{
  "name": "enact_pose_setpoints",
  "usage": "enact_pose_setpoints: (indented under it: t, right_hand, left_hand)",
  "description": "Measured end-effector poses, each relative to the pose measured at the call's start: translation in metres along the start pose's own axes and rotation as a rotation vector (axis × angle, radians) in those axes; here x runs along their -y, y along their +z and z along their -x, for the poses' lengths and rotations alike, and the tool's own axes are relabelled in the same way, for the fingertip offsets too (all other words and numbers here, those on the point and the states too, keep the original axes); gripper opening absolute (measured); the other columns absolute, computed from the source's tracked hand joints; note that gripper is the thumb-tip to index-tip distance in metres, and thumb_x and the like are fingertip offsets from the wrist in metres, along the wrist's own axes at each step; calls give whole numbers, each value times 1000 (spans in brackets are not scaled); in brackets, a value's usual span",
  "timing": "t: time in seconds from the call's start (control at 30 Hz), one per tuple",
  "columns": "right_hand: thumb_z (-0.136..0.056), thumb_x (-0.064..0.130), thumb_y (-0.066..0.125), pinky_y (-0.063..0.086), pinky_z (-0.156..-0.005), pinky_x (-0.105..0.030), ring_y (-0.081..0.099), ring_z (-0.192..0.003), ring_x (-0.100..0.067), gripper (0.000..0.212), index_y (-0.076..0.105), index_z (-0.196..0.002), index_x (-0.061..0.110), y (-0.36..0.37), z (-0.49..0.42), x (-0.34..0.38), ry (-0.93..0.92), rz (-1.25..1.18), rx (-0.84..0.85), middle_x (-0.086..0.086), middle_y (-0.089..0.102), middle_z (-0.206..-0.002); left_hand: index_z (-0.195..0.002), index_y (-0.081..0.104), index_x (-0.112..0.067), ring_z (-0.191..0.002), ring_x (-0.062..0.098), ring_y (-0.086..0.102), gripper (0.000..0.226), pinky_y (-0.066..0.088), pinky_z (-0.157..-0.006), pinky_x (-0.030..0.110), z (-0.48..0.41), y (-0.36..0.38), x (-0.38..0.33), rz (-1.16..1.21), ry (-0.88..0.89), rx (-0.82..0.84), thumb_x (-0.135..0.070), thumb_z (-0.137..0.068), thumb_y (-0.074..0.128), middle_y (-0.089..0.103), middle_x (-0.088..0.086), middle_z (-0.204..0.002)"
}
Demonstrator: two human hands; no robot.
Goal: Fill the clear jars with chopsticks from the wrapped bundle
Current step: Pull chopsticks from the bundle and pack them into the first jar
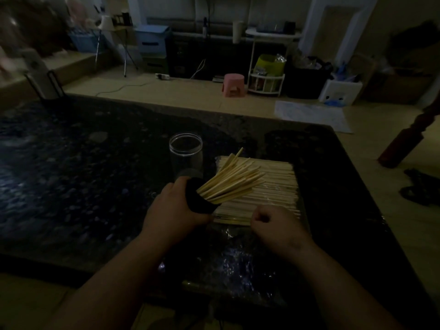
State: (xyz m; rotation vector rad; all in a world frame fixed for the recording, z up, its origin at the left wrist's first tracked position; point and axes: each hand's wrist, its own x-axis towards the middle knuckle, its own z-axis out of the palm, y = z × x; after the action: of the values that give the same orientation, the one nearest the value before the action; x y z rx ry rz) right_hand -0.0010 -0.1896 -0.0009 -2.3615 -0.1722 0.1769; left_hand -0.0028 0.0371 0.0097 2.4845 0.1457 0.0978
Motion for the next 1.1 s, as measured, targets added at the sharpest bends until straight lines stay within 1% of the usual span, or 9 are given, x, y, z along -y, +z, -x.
enact_pose_setpoints:
  t: [0.1,0.2,0.33,0.4,0.53,0.67,0.9,1.03,1.1]
  right_hand:
    - [-86,26,55,47,-66,-28,62,-77,-14,18,69,-81,16,7,0,-5,-21,151,99,2,68,-80]
    - [-92,23,48,45,-74,-25,62,-94,-17,25,71,-100,22,17,-2,-11,-24,205,184,1,69,-103]
    - [-98,22,47,35,-101,-23,47,-126,-19,40,48,-138,21,27,-3,-19,-22,193,158,-3,50,-141]
    - [-98,27,48,30,-107,-24,40,-132,-19,48,37,-145,22,31,-3,-22,-27,210,139,-2,40,-148]
    - [-98,34,45,31,-104,-29,39,-129,-21,47,35,-142,20,39,-4,-26,-74,480,172,-1,40,-143]
    - [-95,30,47,33,-96,-33,41,-121,-25,47,36,-140,21,44,-5,-28,-107,634,100,0,39,-139]
    - [-95,31,47,34,-92,-35,42,-117,-26,47,40,-141,24,55,-13,-36,-130,666,-41,-1,39,-141]
    - [-84,24,63,41,-83,-38,53,-103,-32,45,57,-128,18,61,-15,-39,-106,631,-62,-7,55,-128]
    - [-86,24,61,41,-85,-39,52,-104,-32,41,58,-126,16,61,-16,-40,-98,633,-85,-7,55,-128]
  left_hand:
    - [-126,46,-38,-104,16,55,87,51,-87,41,0,0,-1,0,-6,2,-59,-48,79,53,-6,-116]
    - [-128,45,-37,-106,18,55,88,51,-87,41,0,0,-1,-10,-7,-2,-56,-50,82,53,-4,-117]
    - [-126,46,-35,-106,19,55,85,50,-87,40,0,0,0,-18,6,-20,-52,-52,83,54,-3,-115]
    - [-126,46,-36,-105,19,55,85,50,-86,40,0,1,1,-15,-1,-17,-53,-52,83,54,-3,-115]
    - [-124,46,-36,-103,18,57,86,52,-84,41,-1,1,2,2,-2,-6,-59,-48,80,55,-5,-115]
    - [-126,45,-35,-104,18,56,89,52,-86,41,-2,0,3,20,-19,-7,-60,-47,79,54,-4,-117]
    - [-122,48,-34,-102,18,57,82,51,-82,36,-3,1,4,40,-5,-28,-49,-51,85,56,-4,-113]
    - [-126,46,-34,-104,18,56,88,52,-85,40,-4,1,5,35,-12,-21,-51,-50,85,55,-4,-116]
    - [-126,46,-35,-104,17,56,88,52,-85,40,-4,0,5,42,-13,-16,-53,-49,84,54,-5,-116]
